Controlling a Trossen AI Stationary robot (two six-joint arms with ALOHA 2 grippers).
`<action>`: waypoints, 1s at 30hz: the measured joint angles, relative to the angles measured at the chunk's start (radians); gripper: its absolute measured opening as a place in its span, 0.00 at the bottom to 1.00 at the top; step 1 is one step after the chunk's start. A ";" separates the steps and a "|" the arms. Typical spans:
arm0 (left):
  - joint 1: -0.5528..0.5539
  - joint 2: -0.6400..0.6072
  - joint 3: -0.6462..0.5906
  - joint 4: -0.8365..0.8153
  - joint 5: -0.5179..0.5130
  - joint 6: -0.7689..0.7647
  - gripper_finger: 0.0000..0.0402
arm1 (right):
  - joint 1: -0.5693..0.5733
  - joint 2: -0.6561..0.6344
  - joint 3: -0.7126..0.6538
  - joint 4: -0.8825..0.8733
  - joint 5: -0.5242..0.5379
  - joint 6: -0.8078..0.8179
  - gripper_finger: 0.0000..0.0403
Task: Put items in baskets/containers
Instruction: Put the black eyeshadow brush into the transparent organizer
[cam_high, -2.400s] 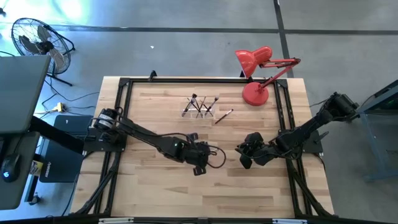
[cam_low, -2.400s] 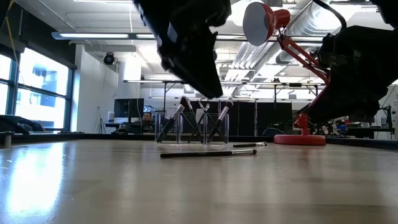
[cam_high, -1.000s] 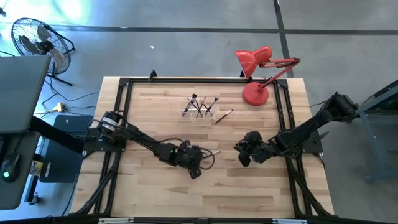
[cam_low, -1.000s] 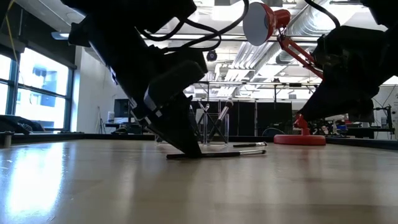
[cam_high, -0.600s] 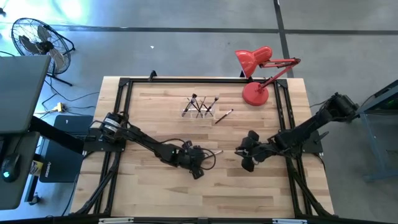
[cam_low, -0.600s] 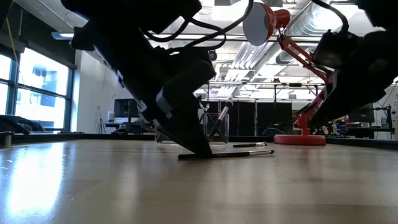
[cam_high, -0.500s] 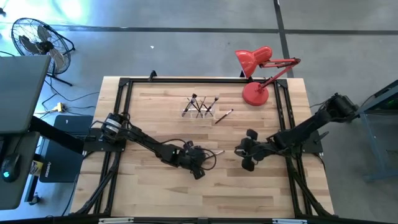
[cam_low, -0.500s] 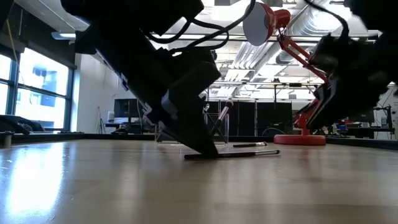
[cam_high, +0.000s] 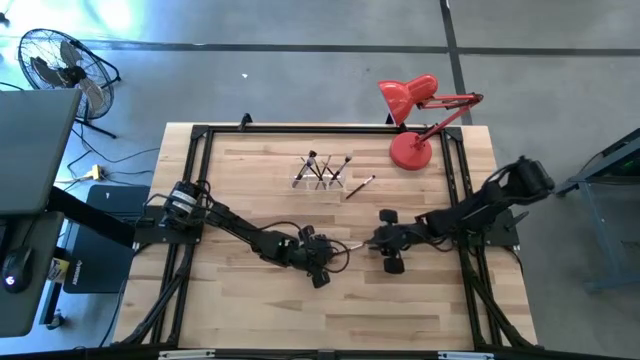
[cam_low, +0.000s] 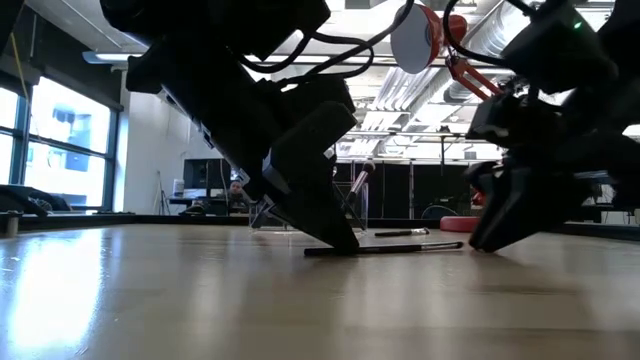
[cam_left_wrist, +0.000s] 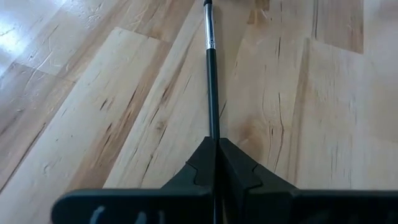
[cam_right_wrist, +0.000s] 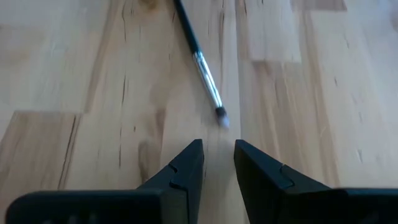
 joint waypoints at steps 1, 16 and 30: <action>0.000 0.000 0.000 0.000 -0.001 0.000 0.00 | -0.006 0.006 0.000 0.014 -0.003 -0.007 0.22; 0.006 0.001 0.000 0.036 0.000 0.006 0.00 | -0.032 0.027 0.000 0.080 -0.021 -0.030 0.22; 0.032 0.001 0.000 0.067 0.027 0.026 0.00 | -0.034 0.024 0.004 0.008 -0.059 -0.040 0.02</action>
